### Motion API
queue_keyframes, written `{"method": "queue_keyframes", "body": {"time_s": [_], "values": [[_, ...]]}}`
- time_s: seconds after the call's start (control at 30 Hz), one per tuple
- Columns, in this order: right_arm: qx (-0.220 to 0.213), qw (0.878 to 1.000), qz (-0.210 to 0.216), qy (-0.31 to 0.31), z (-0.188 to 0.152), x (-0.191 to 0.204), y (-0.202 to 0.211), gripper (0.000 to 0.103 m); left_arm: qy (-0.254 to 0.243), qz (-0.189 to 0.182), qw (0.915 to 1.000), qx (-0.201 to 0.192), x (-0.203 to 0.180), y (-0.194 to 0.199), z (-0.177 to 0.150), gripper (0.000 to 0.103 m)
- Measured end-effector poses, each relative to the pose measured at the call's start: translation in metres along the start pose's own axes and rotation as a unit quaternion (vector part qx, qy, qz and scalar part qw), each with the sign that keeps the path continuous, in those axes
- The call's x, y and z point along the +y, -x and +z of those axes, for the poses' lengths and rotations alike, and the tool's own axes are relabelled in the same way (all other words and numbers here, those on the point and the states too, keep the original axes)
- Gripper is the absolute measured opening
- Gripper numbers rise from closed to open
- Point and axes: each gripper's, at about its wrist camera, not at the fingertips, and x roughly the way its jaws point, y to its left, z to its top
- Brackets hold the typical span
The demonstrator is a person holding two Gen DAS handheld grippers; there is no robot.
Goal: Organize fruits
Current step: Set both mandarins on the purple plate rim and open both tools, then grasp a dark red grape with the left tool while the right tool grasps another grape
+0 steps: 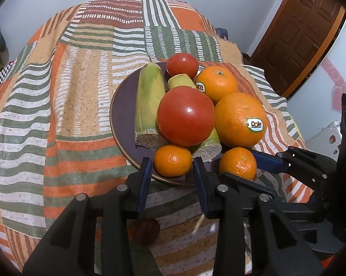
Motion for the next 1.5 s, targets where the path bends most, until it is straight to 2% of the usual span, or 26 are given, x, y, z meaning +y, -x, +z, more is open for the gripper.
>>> {"method": "queue_keyframes", "body": {"time_s": [0.1,0.17,0.23,0.5,0.87,0.93,1.0,1.13,1.23,1.3,1.37,1.43,1.5], "values": [[0.008,1.0,-0.001,0.0,0.002,0.001,-0.001,0.042,0.003,0.001,1.0,-0.001,0.002,0.004,-0.001,0.037],[0.01,1.0,0.0,-0.001,0.002,0.002,-0.001,0.051,0.004,0.005,1.0,-0.005,0.003,0.009,-0.003,0.037],[0.006,1.0,-0.007,0.001,0.001,0.004,0.001,0.052,0.003,0.008,0.9999,-0.01,0.003,0.015,-0.005,0.037],[0.001,1.0,-0.017,0.0,-0.007,0.0,0.016,0.053,0.0,0.023,0.9994,-0.028,0.012,0.042,-0.019,0.041],[0.025,1.0,-0.007,0.005,-0.021,0.003,0.003,0.053,-0.01,0.031,0.9995,0.006,0.022,0.035,-0.054,0.041],[0.025,1.0,-0.008,0.009,-0.02,0.005,0.001,0.053,-0.007,0.022,0.9997,0.013,0.023,0.031,-0.055,0.041],[0.024,1.0,-0.006,0.01,-0.017,0.006,-0.002,0.052,-0.007,0.019,0.9997,0.011,0.022,0.028,-0.055,0.041],[0.028,0.999,-0.002,0.017,-0.017,0.011,-0.007,0.04,-0.013,0.017,0.9998,0.004,0.019,0.025,-0.056,0.041],[0.031,0.999,-0.003,0.028,-0.017,0.014,-0.011,0.038,-0.018,0.02,0.9996,0.004,0.017,0.023,-0.057,0.04],[0.033,0.999,-0.004,0.03,-0.017,0.015,-0.014,0.036,-0.025,0.02,0.9995,0.002,0.015,0.023,-0.057,0.035],[0.033,0.999,-0.011,0.033,-0.017,0.014,-0.014,0.029,-0.031,0.018,0.9993,0.003,0.013,0.024,-0.058,0.024],[0.033,0.999,-0.015,0.03,-0.017,0.012,-0.013,0.025,-0.031,0.019,0.9993,0.003,0.014,0.025,-0.058,0.021],[0.031,0.999,-0.011,0.025,-0.018,0.01,-0.011,0.024,-0.026,0.016,0.9995,0.005,0.016,0.026,-0.057,0.02]]}}
